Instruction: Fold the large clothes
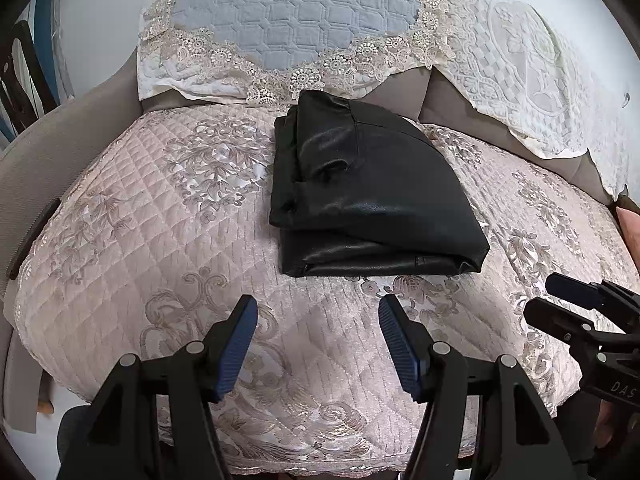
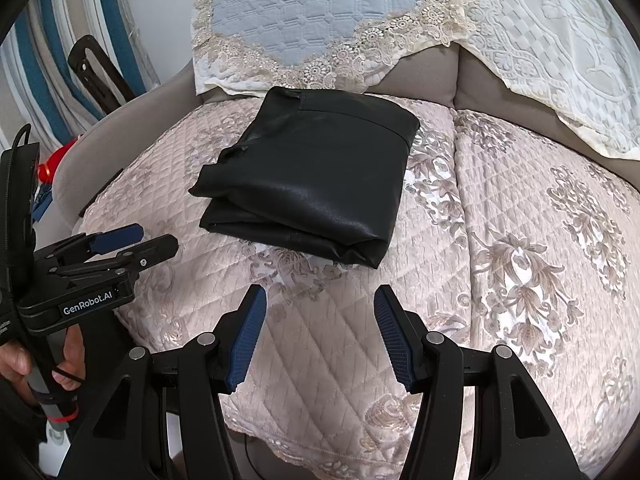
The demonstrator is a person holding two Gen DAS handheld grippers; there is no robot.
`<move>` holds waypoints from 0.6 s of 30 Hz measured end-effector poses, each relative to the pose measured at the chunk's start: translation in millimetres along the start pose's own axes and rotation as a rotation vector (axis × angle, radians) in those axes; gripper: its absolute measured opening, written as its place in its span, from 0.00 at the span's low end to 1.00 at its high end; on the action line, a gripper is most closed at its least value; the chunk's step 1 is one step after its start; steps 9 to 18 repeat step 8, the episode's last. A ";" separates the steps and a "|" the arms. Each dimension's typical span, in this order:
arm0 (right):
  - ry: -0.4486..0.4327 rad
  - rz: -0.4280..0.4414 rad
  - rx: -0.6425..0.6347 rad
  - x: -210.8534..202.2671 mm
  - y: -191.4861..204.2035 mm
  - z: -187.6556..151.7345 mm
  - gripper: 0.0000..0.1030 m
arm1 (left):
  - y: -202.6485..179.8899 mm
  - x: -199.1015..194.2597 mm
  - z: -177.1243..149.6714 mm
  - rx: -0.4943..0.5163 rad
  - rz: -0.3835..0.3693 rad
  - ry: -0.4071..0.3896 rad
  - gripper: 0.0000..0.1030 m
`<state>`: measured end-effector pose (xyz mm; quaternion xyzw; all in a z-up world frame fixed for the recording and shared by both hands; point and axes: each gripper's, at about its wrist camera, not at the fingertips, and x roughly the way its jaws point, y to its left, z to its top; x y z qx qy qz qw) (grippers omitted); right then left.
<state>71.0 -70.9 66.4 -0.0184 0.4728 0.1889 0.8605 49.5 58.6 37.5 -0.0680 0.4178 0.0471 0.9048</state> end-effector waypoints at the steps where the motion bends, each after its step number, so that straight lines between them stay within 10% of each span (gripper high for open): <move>1: 0.000 0.000 -0.001 -0.1 -0.1 0.0 0.55 | 0.1 -0.3 0.2 0.000 -0.003 -0.002 0.63; 18: -0.004 0.000 0.000 -0.9 -1.7 0.8 0.55 | -2.5 -3.0 1.4 0.009 -0.001 -0.022 0.63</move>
